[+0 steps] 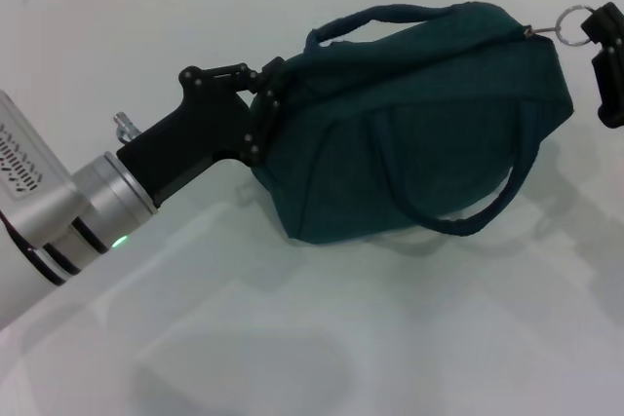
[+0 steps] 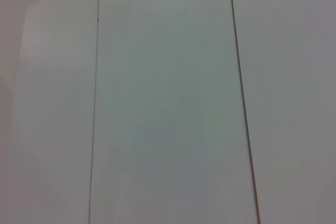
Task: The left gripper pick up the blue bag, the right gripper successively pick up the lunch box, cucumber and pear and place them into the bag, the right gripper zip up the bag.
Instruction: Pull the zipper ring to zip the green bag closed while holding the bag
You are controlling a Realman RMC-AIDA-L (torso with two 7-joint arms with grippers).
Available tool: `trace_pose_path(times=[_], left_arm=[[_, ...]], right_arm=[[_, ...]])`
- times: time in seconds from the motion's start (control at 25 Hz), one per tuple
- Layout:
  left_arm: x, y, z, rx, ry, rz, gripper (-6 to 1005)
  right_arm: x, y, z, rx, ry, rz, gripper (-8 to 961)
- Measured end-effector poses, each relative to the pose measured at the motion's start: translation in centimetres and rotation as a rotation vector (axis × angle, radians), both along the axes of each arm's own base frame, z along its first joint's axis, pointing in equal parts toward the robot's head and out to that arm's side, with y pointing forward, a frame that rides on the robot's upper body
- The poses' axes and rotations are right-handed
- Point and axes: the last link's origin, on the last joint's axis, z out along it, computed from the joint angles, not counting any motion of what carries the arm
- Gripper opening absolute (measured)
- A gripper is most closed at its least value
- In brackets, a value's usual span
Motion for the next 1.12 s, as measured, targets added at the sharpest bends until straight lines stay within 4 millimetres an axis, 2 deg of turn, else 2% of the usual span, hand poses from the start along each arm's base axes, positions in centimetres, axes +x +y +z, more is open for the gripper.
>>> trace_pose_path(times=[0.44, 0.64, 0.92, 1.12], left_arm=[[-0.8, 0.1, 0.5, 0.013, -0.034, 0.063, 55], [-0.5, 0.2, 0.5, -0.002, -0.037, 0.052, 55], [-0.4, 0.1, 0.2, -0.013, -0.024, 0.040, 54], [-0.4, 0.0, 0.1, -0.019, -0.021, 0.039, 53]], right_arm=[[1.6, -0.5, 0.7, 0.002, 0.033, -0.073, 24], [2.1, -0.6, 0.8, 0.001, 0.027, -0.092, 53], [2.8, 0.9, 1.6, 0.000, -0.059, -0.111, 103], [2.6, 1.9, 1.0, -0.043, -0.106, -0.121, 139]])
